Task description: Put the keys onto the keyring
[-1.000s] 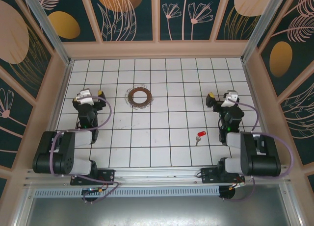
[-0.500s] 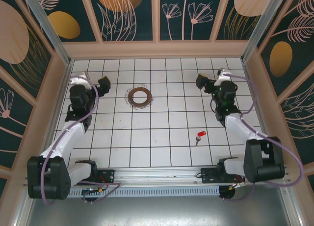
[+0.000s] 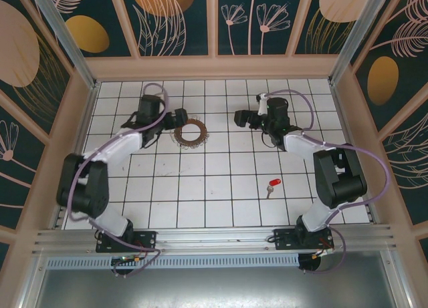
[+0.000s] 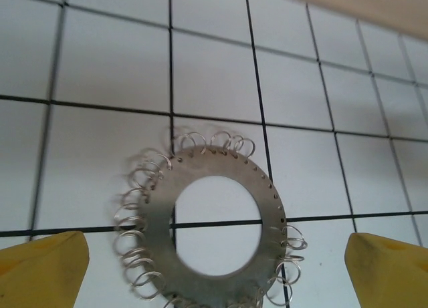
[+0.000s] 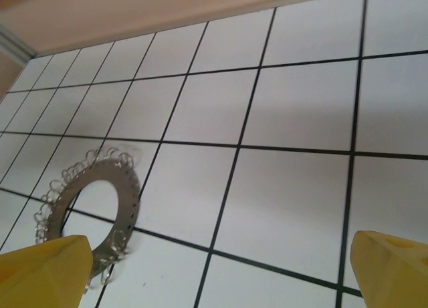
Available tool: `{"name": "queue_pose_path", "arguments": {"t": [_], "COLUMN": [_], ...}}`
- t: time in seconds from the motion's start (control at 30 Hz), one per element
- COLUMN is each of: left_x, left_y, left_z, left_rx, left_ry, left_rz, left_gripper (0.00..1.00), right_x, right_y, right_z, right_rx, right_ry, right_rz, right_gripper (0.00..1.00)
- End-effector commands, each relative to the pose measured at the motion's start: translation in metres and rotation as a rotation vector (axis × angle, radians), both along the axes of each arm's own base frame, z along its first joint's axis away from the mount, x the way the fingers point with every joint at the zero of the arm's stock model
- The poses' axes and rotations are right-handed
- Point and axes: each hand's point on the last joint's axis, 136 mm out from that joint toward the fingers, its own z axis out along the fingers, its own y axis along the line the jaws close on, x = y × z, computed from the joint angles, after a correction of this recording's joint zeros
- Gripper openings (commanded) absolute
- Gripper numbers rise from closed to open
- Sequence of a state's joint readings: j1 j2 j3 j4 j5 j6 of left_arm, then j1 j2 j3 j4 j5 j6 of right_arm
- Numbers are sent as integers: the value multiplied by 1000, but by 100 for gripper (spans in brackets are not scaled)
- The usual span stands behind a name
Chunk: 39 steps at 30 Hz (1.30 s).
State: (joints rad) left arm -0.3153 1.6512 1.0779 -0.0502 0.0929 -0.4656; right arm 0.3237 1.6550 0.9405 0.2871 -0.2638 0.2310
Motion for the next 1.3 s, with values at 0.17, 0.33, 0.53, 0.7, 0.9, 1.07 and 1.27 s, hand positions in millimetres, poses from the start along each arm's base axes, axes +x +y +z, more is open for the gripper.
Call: {"name": "queue_pose_path", "arguments": {"t": [0.17,0.33,0.53,0.7,0.9,1.07,1.27], "left_x": [23,23,1,-29,-64,-101,-155], "left_y": [-47,-69,-95,-103,-107,-117,-127], "left_z": [-66,-87,-104,-122,-120,-114,-108], "left_rx": [146,160,121,94,59,9,-93], "left_ry": [166,214,255,289,295,304,342], "left_rz": [-69,-119,-184,-206,-240,-300,-376], "left_gripper": [87,77,74,75,75,74,72], "right_x": [-35,-42,-39,-40,-48,-56,-63], "right_y": [8,6,-4,-10,-14,-16,-14], "right_z": [-21,-21,-7,-5,0,-4,-5], "right_rx": [19,13,0,0,-7,-9,-3], "right_ry": [56,43,6,5,-6,3,14], "right_rz": [113,121,102,95,88,90,111], "right_gripper": [99,99,99,99,99,99,98]}}
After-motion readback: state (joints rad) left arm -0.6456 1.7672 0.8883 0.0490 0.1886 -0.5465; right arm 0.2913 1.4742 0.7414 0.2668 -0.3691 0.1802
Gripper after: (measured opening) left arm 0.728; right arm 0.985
